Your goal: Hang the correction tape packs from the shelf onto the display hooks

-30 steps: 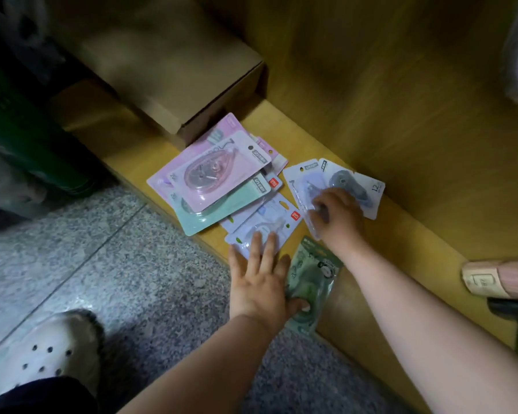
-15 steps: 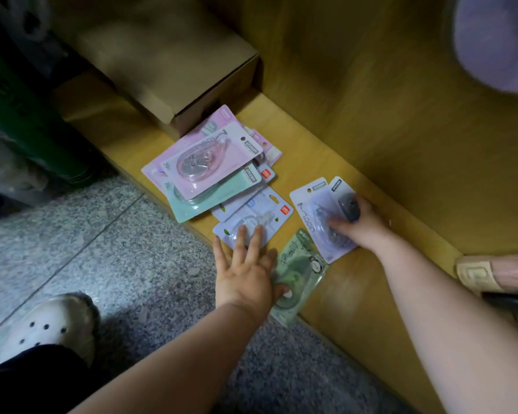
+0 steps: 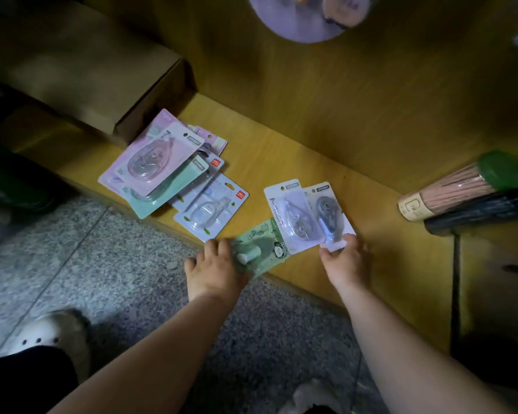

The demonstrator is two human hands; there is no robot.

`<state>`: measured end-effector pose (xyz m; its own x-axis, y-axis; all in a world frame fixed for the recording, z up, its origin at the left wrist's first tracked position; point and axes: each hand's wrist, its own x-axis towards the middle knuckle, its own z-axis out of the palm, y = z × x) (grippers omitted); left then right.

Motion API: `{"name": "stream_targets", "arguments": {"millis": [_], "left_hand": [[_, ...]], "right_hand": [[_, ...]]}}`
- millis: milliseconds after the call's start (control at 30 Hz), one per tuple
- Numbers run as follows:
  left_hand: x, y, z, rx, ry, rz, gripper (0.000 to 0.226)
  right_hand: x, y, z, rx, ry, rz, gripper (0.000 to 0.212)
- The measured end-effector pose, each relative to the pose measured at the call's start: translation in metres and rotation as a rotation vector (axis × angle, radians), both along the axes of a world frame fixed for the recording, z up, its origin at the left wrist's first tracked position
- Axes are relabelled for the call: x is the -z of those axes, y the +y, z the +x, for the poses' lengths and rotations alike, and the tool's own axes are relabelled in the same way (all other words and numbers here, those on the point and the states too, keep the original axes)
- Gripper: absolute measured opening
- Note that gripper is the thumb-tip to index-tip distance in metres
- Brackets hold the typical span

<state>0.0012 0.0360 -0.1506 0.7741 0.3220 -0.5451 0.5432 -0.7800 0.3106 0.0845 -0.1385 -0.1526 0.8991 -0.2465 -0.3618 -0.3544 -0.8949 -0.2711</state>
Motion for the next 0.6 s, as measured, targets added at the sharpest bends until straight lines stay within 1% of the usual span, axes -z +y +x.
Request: {"name": "stream_targets", "arguments": {"millis": [67,100,200,267,333,400,467,500,600], "left_hand": [[0.000,-0.003,0.001,-0.007,0.021,0.001,0.071],[0.000,-0.003,0.002,0.006,0.038,0.019,0.073],[0.000,-0.004,0.005,0.003,0.097,0.024,0.077],[0.000,-0.010,0.007,-0.077,0.098,-0.049,0.084],[0.001,-0.017,0.011,-0.190,0.053,-0.141,0.086],[0.005,-0.018,0.013,-0.292,0.029,-0.190,0.077],[0.009,-0.018,0.013,-0.325,0.018,-0.184,0.066],[0.011,-0.017,0.011,-0.339,0.010,-0.193,0.064],[0.012,-0.013,0.008,-0.415,-0.025,-0.302,0.069]], "right_hand": [[-0.007,-0.002,0.012,-0.038,-0.099,0.034,0.056],[-0.009,-0.002,0.021,-0.065,-0.093,0.046,0.061],[-0.013,0.005,0.049,-0.096,0.084,0.044,0.082],[-0.010,0.012,0.056,-0.128,0.182,0.022,0.088],[-0.001,0.018,0.053,-0.140,0.250,0.023,0.093],[0.009,0.021,0.047,-0.117,0.263,0.024,0.094],[0.011,0.018,0.042,-0.055,0.223,0.025,0.091],[0.009,0.015,0.040,-0.028,0.208,0.026,0.090],[0.004,-0.003,0.038,0.034,0.209,0.021,0.088]]}}
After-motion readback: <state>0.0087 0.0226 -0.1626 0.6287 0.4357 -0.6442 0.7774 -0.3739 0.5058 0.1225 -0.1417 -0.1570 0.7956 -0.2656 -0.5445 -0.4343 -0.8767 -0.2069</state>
